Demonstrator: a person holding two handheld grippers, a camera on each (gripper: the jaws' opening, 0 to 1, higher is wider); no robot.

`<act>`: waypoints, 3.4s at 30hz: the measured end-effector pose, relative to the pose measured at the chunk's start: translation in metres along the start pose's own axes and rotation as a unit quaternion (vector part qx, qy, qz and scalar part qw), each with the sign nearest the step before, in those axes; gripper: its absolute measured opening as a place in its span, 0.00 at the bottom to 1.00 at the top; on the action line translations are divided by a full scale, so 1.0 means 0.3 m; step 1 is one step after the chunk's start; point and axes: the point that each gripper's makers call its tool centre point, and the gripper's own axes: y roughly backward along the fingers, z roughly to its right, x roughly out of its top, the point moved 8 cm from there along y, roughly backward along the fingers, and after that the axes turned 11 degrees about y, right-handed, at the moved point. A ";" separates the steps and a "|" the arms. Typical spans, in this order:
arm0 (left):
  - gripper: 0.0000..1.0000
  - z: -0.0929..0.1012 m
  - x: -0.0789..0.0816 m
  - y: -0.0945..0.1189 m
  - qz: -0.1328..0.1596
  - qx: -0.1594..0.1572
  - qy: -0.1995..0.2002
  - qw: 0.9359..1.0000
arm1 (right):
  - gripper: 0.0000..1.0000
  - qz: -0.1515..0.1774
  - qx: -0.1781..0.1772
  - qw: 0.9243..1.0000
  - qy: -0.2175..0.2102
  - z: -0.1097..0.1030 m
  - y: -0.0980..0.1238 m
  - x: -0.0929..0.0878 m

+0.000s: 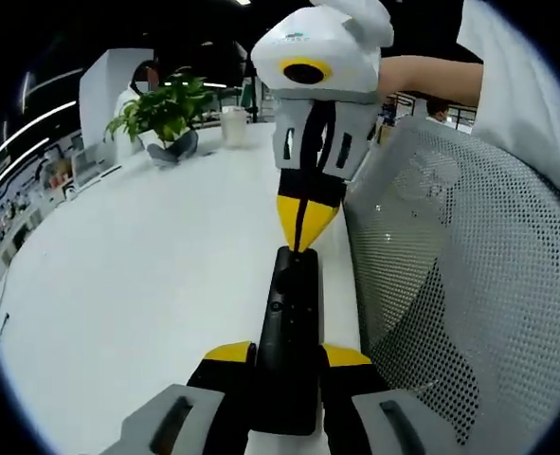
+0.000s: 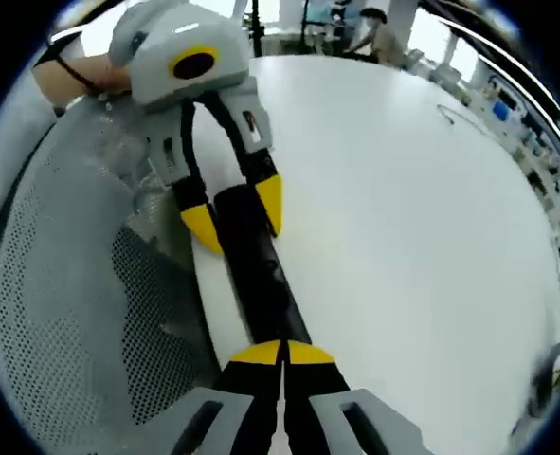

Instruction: Press the specified remote control buttons in sequence, fully releasing each button before pressing the next.

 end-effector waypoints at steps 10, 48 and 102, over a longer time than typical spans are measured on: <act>0.26 -0.001 0.002 -0.001 0.000 0.004 0.002 1.000 | 0.00 0.038 0.020 0.998 -0.041 0.015 0.001 -0.022; 0.25 -0.002 -0.001 0.001 0.007 0.001 0.003 1.000 | 0.00 0.075 -0.023 0.995 -0.067 -0.021 -0.015 0.003; 0.25 -0.002 -0.002 0.000 0.009 0.002 0.003 1.000 | 0.02 0.046 0.015 0.987 0.152 0.002 -0.028 0.059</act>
